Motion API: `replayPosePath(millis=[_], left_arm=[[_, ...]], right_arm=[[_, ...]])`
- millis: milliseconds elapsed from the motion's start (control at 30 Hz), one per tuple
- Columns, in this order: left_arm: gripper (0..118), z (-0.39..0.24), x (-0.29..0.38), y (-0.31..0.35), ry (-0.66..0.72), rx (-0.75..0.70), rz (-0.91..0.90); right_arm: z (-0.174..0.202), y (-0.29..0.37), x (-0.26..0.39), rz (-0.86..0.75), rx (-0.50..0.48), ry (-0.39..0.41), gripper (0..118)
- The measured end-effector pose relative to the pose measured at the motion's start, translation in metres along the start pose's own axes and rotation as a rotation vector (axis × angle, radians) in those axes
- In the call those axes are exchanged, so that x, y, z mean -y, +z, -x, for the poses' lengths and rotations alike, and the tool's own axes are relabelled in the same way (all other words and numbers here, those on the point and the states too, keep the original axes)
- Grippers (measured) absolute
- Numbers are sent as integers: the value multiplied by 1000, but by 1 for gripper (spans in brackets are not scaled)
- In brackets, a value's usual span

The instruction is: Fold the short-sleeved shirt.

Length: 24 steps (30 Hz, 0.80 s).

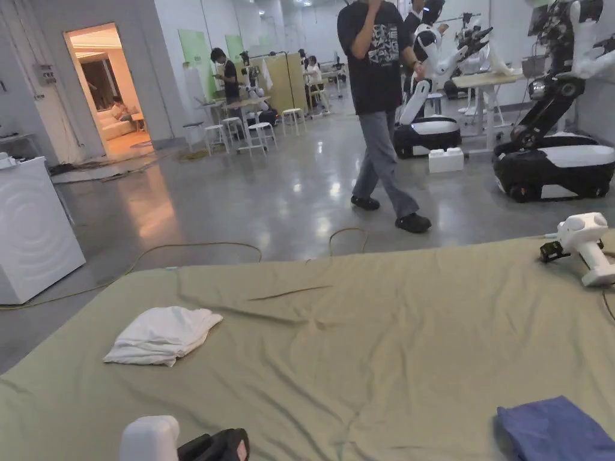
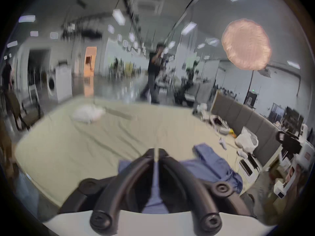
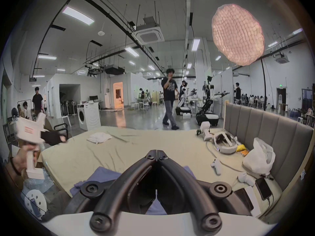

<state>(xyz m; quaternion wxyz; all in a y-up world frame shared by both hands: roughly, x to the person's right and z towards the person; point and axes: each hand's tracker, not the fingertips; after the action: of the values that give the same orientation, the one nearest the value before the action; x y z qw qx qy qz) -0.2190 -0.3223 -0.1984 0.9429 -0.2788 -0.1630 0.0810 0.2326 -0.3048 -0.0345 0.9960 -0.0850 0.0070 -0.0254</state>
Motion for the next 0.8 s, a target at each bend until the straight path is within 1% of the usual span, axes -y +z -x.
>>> replayPosePath(millis=[33,67,100,167,200,267,333,367,400,433,467,500,533,567,633,733,800], left_arm=[[47,9,7,-25,6,-20,36],[76,19,11,-57,5,-45,102],[78,26,13,-79,16,-47,143],[78,44,20,-136,43,-57,208],[78,51,21,-165,54,-86,263],[78,62,23,-209,51,-142,318],[78,75,24,-245,59,-168,364],[76,82,29,-259,107,-177,374],[71,88,33,-271,146,-180,390],[61,91,35,-282,179,-198,421],[52,90,39,-289,171,-221,441],[48,87,42,-292,137,-251,452],[35,83,43,-291,104,-264,442],[13,79,42,-287,92,-243,426],[8,73,37,-288,51,-213,455],[8,63,42,-296,7,-255,484],[8,64,41,-302,11,-260,503]], right_arm=[[-2,-3,6,28,-5,-3,0],[-4,-6,12,63,-8,-6,0],[-5,-9,17,86,-1,-5,0],[-11,-16,28,141,13,-12,0],[-14,-18,33,166,21,-14,0],[-21,-24,41,209,50,-19,0],[-28,-29,49,244,65,-30,0],[-32,-31,54,262,79,-38,0],[-36,-34,59,282,89,-44,0],[-40,-37,64,302,107,-48,0],[-44,-39,68,324,140,-65,0],[-48,-42,73,342,155,-89,0],[-52,-44,76,353,154,-114,0],[-56,-46,79,360,157,-133,0],[-63,-47,85,368,163,-162,0],[-76,-60,87,375,148,-227,0],[-90,-78,84,377,128,-232,0]])
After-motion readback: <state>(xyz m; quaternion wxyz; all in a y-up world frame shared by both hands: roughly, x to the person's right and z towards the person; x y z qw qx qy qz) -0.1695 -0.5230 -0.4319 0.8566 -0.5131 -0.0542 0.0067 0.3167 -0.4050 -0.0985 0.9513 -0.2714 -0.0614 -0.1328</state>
